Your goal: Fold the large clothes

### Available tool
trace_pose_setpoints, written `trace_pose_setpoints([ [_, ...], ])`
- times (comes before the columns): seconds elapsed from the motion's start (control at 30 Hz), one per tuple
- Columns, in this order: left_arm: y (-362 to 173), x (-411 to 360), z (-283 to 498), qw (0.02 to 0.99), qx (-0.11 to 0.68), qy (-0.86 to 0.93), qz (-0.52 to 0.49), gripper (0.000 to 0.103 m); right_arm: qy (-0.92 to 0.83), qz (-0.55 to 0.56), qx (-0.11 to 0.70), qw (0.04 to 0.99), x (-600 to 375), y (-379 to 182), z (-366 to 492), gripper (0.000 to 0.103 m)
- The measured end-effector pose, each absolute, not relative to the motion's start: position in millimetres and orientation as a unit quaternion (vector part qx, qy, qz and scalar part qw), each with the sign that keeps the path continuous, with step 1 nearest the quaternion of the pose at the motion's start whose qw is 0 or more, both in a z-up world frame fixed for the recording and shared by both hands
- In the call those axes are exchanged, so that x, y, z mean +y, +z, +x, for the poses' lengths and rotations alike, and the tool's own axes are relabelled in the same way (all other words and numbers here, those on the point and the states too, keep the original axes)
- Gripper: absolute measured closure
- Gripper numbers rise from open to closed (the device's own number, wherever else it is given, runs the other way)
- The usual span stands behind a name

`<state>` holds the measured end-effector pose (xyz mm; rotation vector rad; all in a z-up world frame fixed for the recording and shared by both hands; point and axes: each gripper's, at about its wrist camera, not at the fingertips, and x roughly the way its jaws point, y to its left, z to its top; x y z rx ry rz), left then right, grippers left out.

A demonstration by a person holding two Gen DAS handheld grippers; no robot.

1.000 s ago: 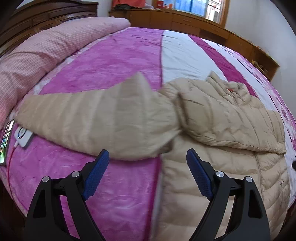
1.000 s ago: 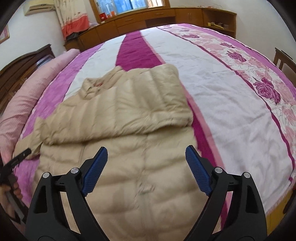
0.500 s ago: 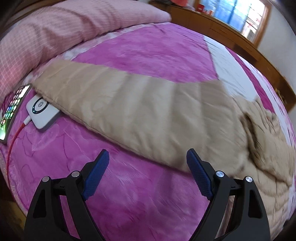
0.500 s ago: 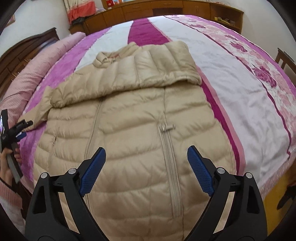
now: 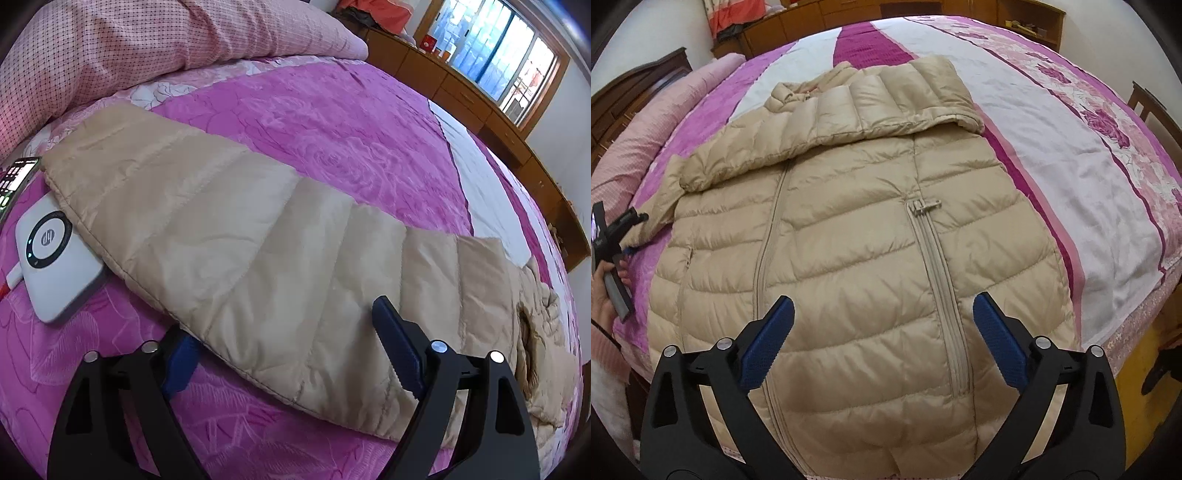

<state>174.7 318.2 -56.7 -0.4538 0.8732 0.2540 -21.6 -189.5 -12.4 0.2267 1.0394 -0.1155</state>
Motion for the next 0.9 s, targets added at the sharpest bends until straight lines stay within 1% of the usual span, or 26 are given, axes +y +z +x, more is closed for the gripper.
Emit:
trace_pose_setpoints([
  [0.03, -56, 320, 175, 0.875, 0.416, 0.129, -0.214, 0.032, -0.054, 0.107, 0.495, 0.861, -189, -12, -22, 0.006],
  [0.1, -53, 324, 172, 0.877, 0.411, 0.136, -0.209, 0.057, -0.053, 0.105, 0.493, 0.862, -188, -10, -22, 0.006],
  [0.13, -52, 326, 170, 0.878, 0.407, 0.136, -0.211, 0.065, -0.051, 0.105, 0.491, 0.863, -187, -9, -22, 0.006],
  [0.17, -49, 329, 166, 0.881, 0.401, 0.129, -0.216, 0.076, -0.049, 0.104, 0.489, 0.864, -187, -8, -21, 0.006],
  [0.2, -47, 331, 163, 0.883, 0.395, 0.124, -0.22, 0.085, -0.048, 0.103, 0.489, 0.865, -186, -8, -21, 0.006],
  [0.27, -36, 333, 154, 0.893, 0.376, 0.118, -0.218, 0.092, -0.044, 0.099, 0.486, 0.867, -185, -6, -21, 0.006],
  [0.37, -9, 330, 137, 0.911, 0.342, 0.108, -0.205, 0.095, -0.041, 0.095, 0.483, 0.869, -184, -4, -22, 0.006],
  [0.53, 43, 312, 117, 0.934, 0.294, 0.081, -0.185, 0.096, -0.04, 0.096, 0.475, 0.874, -188, 0, -24, 0.006],
  [0.7, 96, 271, 102, 0.955, 0.255, 0.044, -0.147, 0.097, -0.045, 0.106, 0.47, 0.875, -196, 2, -26, 0.005],
  [0.9, 131, 212, 92, 0.964, 0.234, -0.015, -0.125, 0.097, -0.05, 0.109, 0.463, 0.878, -209, 8, -31, 0.005],
])
